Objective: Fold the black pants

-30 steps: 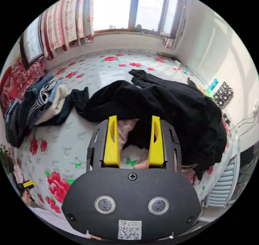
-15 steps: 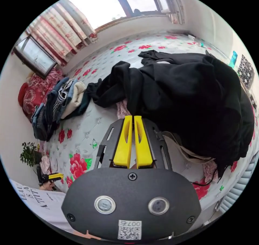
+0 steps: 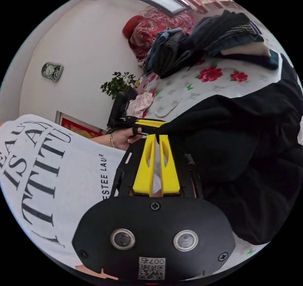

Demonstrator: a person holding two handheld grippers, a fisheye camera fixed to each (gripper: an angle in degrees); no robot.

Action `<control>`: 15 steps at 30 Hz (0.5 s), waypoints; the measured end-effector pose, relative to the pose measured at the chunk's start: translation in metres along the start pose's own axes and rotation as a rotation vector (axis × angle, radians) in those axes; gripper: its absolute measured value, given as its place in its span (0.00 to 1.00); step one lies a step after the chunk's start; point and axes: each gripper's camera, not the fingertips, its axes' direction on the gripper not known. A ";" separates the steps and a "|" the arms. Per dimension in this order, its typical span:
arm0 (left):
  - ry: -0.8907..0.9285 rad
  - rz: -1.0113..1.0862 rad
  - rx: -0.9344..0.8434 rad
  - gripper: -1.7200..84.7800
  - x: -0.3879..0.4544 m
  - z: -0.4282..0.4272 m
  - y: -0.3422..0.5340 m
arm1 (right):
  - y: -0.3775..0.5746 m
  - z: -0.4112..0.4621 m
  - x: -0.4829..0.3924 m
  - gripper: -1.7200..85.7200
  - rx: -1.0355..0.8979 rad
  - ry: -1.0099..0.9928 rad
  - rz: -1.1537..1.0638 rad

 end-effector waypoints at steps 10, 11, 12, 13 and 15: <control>-0.051 -0.024 0.078 0.13 -0.008 -0.031 0.028 | 0.114 -0.099 0.056 0.15 0.133 0.612 0.418; -0.039 0.002 0.059 0.14 0.001 -0.022 0.023 | 0.139 -0.111 0.066 0.15 0.182 0.618 0.486; -0.033 0.028 0.034 0.14 0.012 -0.009 0.016 | 0.150 -0.115 0.070 0.16 0.199 0.611 0.513; -0.033 0.043 0.020 0.14 0.018 -0.002 0.012 | 0.166 -0.117 0.077 0.16 0.218 0.605 0.561; -0.052 0.109 -0.065 0.15 0.044 0.039 -0.010 | 0.176 -0.104 0.085 0.16 0.195 0.622 0.592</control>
